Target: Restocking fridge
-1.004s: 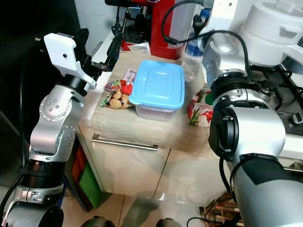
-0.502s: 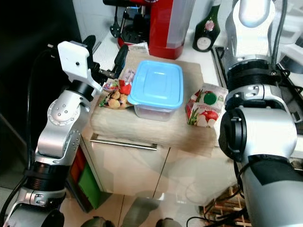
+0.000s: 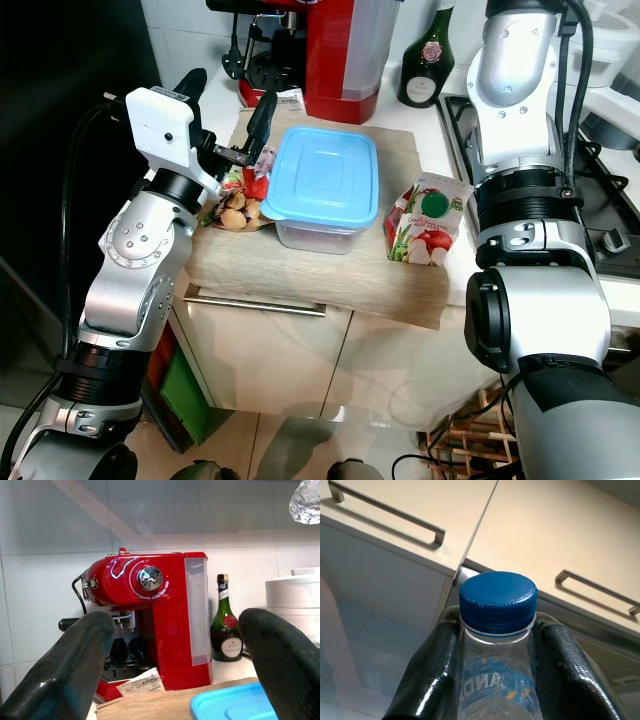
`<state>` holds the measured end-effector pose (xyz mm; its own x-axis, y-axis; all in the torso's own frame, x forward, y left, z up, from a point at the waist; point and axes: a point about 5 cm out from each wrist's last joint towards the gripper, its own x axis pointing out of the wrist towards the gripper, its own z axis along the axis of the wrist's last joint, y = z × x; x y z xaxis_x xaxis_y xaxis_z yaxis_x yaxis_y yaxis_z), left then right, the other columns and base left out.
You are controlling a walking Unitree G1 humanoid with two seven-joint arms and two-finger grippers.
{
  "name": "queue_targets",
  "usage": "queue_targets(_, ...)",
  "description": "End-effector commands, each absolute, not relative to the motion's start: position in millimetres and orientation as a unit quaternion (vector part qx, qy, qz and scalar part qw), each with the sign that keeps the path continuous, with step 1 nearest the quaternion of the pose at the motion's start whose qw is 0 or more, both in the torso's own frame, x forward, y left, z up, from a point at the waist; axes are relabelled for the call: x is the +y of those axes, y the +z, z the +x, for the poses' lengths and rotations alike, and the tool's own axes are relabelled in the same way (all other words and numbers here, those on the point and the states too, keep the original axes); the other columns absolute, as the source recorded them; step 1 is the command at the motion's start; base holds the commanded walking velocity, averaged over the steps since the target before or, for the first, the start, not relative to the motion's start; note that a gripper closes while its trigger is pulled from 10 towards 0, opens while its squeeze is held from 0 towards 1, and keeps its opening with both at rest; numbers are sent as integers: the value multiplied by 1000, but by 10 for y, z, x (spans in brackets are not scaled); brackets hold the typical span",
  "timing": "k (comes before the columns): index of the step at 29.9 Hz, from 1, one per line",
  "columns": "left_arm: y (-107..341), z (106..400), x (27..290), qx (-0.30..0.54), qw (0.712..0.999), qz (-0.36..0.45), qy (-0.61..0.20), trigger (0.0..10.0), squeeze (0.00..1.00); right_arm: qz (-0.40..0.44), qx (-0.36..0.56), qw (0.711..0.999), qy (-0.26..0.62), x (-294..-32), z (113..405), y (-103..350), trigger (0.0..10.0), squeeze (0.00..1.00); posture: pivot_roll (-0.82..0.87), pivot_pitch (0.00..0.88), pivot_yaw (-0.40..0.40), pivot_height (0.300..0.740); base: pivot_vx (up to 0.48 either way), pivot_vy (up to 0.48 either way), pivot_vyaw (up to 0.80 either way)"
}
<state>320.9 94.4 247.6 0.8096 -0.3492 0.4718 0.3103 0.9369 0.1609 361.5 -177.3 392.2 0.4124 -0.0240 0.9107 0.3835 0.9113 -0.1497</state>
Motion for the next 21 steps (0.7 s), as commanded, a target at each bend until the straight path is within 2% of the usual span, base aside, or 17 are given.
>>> queue_targets(1,2515,3212,917,-263,947,43,-178,10000,0,-176,-563,797,-126,-1751,3519,4031,0,0,-27,0,-39,740,0,0,0)
queue_targets(4,2517,3210,915,-264,947,42,-179,10000,0,-177,-564,797,-127,-1748,3519,4030,0,0,-27,0,-38,740,0,0,0)
queue_targets(8,2520,3209,906,-266,946,40,-181,10000,0,-180,-565,795,-130,-1743,3514,4030,0,0,-28,0,-38,740,-272,0,0)
queue_targets(21,2527,3212,909,-268,946,40,-180,10000,0,-185,-574,787,-131,-1710,3497,4057,0,0,-25,0,-36,740,-345,0,0)
